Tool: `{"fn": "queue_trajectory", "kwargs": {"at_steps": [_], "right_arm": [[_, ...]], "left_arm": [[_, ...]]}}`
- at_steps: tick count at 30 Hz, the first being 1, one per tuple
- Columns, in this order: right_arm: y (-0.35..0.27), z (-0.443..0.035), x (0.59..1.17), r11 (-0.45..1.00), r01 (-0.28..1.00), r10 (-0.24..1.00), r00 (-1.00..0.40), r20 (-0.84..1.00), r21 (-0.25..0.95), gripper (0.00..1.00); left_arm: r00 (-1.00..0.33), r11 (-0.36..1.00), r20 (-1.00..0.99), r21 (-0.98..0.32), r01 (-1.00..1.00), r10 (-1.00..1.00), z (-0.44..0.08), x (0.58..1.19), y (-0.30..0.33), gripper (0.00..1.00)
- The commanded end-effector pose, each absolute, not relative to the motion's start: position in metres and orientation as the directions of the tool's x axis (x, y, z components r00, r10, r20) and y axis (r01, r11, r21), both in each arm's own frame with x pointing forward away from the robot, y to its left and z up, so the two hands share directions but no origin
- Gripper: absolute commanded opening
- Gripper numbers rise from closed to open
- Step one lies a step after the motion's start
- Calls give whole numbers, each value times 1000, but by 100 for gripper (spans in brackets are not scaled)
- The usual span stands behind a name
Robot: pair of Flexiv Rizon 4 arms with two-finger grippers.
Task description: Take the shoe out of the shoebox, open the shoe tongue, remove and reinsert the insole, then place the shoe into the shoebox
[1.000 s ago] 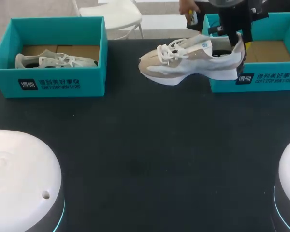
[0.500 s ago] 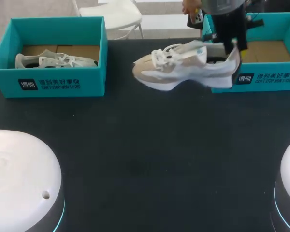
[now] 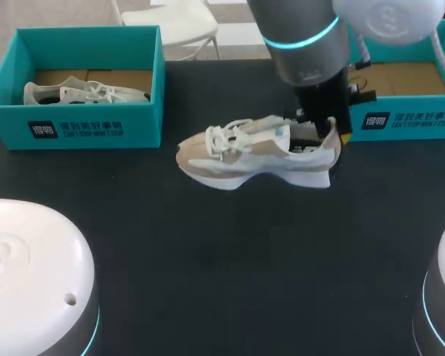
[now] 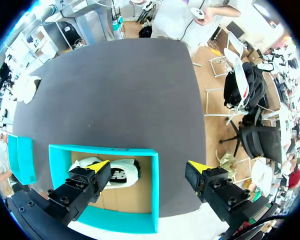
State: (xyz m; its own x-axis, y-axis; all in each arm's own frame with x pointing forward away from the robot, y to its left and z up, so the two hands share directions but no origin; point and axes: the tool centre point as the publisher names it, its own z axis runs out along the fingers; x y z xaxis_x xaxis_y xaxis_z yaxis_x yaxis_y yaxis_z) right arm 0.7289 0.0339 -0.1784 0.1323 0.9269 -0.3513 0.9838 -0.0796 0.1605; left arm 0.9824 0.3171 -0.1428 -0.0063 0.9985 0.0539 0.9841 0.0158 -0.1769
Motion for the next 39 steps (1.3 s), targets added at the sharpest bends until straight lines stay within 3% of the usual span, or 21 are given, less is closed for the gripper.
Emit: {"fn": "queue_trajectory", "kwargs": {"at_steps": [1, 11, 22, 39], "right_arm": [[31, -210, 730, -77, 983, 936, 129, -327, 167, 0], [32, -266, 728, -8, 993, 943, 47, -330, 118, 0], [34, -314, 720, -41, 993, 946, 75, -314, 115, 0], [38, -347, 731, 0, 994, 955, 33, -294, 110, 0]], "left_arm": [[-5, 15, 56, -176, 984, 998, -142, 982, 318, 100], [-5, 15, 56, -176, 984, 998, -142, 982, 318, 100], [-5, 15, 56, -176, 984, 998, -142, 982, 318, 100], [-5, 15, 56, -176, 984, 998, -142, 982, 318, 100]]}}
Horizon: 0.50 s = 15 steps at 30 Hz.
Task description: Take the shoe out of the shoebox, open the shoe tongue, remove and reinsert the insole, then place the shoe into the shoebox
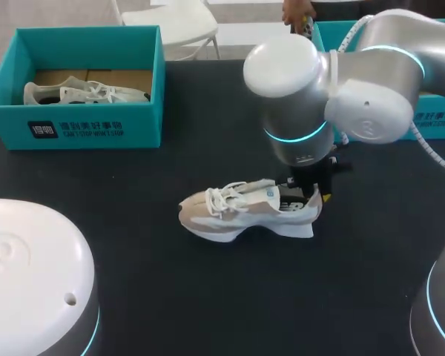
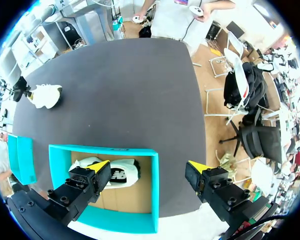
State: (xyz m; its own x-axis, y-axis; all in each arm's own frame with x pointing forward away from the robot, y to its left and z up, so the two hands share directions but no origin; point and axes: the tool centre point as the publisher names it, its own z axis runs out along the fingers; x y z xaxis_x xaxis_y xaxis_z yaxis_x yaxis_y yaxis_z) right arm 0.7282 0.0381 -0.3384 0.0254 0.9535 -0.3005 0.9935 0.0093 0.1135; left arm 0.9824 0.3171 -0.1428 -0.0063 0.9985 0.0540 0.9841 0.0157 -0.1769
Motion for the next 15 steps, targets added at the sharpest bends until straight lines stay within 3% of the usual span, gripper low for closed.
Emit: {"fn": "queue_trajectory", "kwargs": {"at_steps": [1, 7, 9, 10, 11, 15], "right_arm": [[38, -350, 731, -8, 994, 957, 38, -289, 106, 0], [38, -360, 730, -24, 995, 954, 52, -294, 101, 2], [37, -361, 730, -14, 995, 954, 43, -297, 97, 13], [37, -361, 730, -10, 995, 954, 38, -298, 95, 26], [37, -361, 731, -7, 996, 954, 34, -299, 92, 33], [37, -363, 731, 3, 997, 952, 22, -306, 80, 47]], "left_arm": [[-5, 15, 56, -176, 984, 998, -142, 982, 318, 100], [-5, 15, 56, -176, 984, 998, -142, 982, 318, 100], [-5, 15, 56, -176, 984, 998, -142, 982, 318, 100], [-5, 15, 56, -176, 984, 998, -142, 982, 318, 100], [-5, 15, 56, -176, 984, 998, -142, 982, 318, 100], [-5, 15, 56, -176, 984, 998, -142, 982, 318, 100]]}}
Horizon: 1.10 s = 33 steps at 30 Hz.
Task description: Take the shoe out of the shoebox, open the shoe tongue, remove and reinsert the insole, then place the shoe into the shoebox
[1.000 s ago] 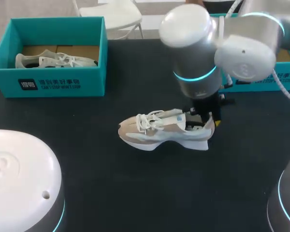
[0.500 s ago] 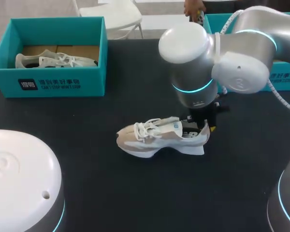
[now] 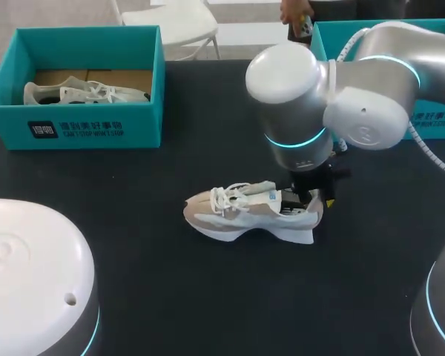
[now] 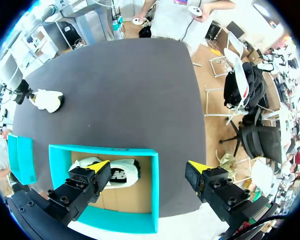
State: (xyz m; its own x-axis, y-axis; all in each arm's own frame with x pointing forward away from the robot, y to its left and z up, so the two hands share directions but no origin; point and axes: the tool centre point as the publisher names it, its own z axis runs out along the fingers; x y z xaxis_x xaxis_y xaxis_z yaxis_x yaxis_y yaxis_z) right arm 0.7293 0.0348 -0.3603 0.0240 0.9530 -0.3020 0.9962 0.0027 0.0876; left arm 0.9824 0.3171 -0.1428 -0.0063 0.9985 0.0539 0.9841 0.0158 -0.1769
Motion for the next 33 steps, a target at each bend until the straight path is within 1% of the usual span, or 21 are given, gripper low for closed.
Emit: {"fn": "queue_trajectory", "kwargs": {"at_steps": [1, 3, 4, 5, 7, 8, 10, 13, 16, 18, 21, 22, 23, 25, 26, 28, 33], "right_arm": [[36, -363, 731, 2, 997, 952, 23, -306, 80, 49], [36, -362, 731, 11, 997, 952, 12, -307, 74, 50], [36, -357, 730, 18, 997, 952, 6, -305, 76, 54], [37, -353, 730, 26, 996, 952, 0, -305, 80, 61], [37, -342, 729, 41, 994, 957, -11, -289, 98, 81], [36, -335, 729, 55, 993, 958, -21, -288, 109, 89], [37, -318, 731, 94, 987, 962, -56, -266, 132, 100], [36, -297, 735, 185, 967, 965, -146, -220, 172, 100], [41, -277, 742, 361, 911, 928, -330, -175, 197, 100], [46, -264, 747, 496, 846, 867, -473, -156, 195, 100], [51, -249, 756, 663, 731, 748, -648, -142, 162, 100], [51, -246, 757, 698, 700, 716, -685, -139, 149, 100], [53, -241, 760, 768, 629, 641, -755, -142, 120, 100], [56, -236, 762, 848, 523, 529, -841, -114, 81, 100], [57, -235, 762, 874, 482, 485, -867, -113, 60, 100], [54, -231, 758, 939, 336, 328, -939, -108, -75, 100], [54, -231, 758, 939, 336, 328, -939, -108, -75, 100]], "left_arm": [[-5, 15, 56, -176, 984, 998, -142, 982, 318, 100], [-5, 15, 56, -176, 984, 998, -142, 982, 318, 100], [-5, 15, 56, -176, 984, 998, -142, 982, 318, 100], [-5, 15, 56, -176, 984, 998, -142, 982, 318, 100], [-5, 15, 56, -176, 984, 998, -142, 982, 318, 100], [-5, 15, 56, -176, 984, 998, -142, 982, 318, 100], [-5, 15, 56, -176, 984, 998, -142, 982, 318, 100], [-5, 15, 56, -176, 984, 998, -142, 982, 318, 100], [-5, 15, 56, -176, 984, 998, -142, 982, 318, 100], [-5, 15, 56, -176, 984, 998, -142, 982, 318, 100], [-5, 15, 56, -176, 984, 998, -142, 982, 318, 100], [-5, 15, 56, -176, 984, 998, -142, 982, 318, 100], [-5, 15, 56, -176, 984, 998, -142, 982, 318, 100], [-5, 15, 56, -176, 984, 998, -142, 982, 318, 100], [-5, 15, 56, -176, 984, 998, -142, 982, 318, 100], [-5, 15, 56, -176, 984, 998, -142, 982, 318, 100], [-5, 15, 56, -176, 984, 998, -142, 982, 318, 100]]}}
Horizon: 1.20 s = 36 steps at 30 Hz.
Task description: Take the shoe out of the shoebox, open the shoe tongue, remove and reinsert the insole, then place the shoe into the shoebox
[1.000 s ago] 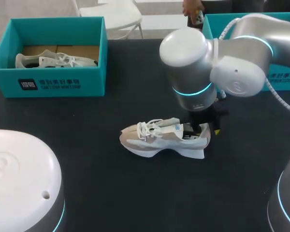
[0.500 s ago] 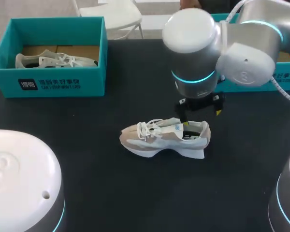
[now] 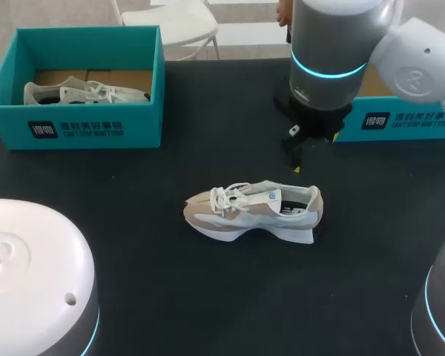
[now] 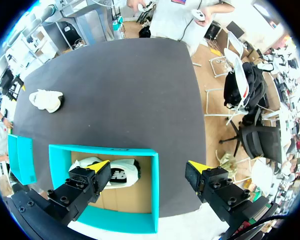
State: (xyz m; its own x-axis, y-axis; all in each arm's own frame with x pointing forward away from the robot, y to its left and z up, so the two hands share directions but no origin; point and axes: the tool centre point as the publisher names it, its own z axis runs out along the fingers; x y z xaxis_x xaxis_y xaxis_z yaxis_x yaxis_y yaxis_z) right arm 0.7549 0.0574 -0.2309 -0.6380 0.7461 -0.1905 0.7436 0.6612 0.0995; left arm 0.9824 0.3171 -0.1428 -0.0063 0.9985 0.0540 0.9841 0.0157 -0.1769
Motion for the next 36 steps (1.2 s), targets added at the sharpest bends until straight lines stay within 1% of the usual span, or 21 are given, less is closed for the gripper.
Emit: {"fn": "queue_trajectory", "kwargs": {"at_steps": [1, 17, 18, 19, 20, 22, 24, 25, 27, 29, 30, 33, 36], "right_arm": [[54, -231, 758, 939, 336, 328, -939, -108, -75, 100], [54, -231, 758, 939, 336, 328, -939, -108, -75, 100], [54, -235, 757, 933, 357, 360, -931, -66, 51, 100], [53, -238, 757, 920, 361, 367, -930, -14, 154, 100], [51, -240, 756, 911, 361, 366, -930, 13, 201, 100], [47, -243, 753, 908, 351, 356, -934, 19, 229, 100], [43, -244, 751, 893, 329, 337, -941, 29, 308, 100], [43, -243, 748, 887, 329, 331, -942, 49, 323, 100], [39, -247, 745, 896, 286, 295, -955, 27, 341, 100], [35, -250, 743, 882, 253, 274, -962, 5, 396, 100], [33, -250, 741, 875, 247, 260, -965, 28, 417, 100], [28, -252, 735, 869, 202, 220, -975, 14, 453, 100], [24, -253, 731, 839, 173, 195, -981, 11, 516, 100]], "left_arm": [[-5, 15, 56, -176, 984, 998, -142, 982, 318, 100], [-5, 15, 56, -176, 984, 998, -142, 982, 318, 100], [-5, 15, 56, -176, 984, 998, -142, 982, 318, 100], [-5, 15, 56, -176, 984, 998, -142, 982, 318, 100], [-5, 15, 56, -176, 984, 998, -142, 982, 318, 100], [-5, 15, 56, -176, 984, 998, -142, 982, 318, 100], [-5, 15, 56, -176, 984, 998, -142, 982, 318, 100], [-5, 15, 56, -176, 984, 998, -142, 982, 318, 100], [-5, 15, 56, -176, 984, 998, -142, 982, 318, 100], [-5, 15, 56, -176, 984, 998, -142, 982, 318, 100], [-5, 15, 56, -176, 984, 998, -142, 982, 318, 100], [-5, 15, 56, -176, 984, 998, -142, 982, 318, 100], [-5, 15, 56, -176, 984, 998, -142, 982, 318, 100]]}}
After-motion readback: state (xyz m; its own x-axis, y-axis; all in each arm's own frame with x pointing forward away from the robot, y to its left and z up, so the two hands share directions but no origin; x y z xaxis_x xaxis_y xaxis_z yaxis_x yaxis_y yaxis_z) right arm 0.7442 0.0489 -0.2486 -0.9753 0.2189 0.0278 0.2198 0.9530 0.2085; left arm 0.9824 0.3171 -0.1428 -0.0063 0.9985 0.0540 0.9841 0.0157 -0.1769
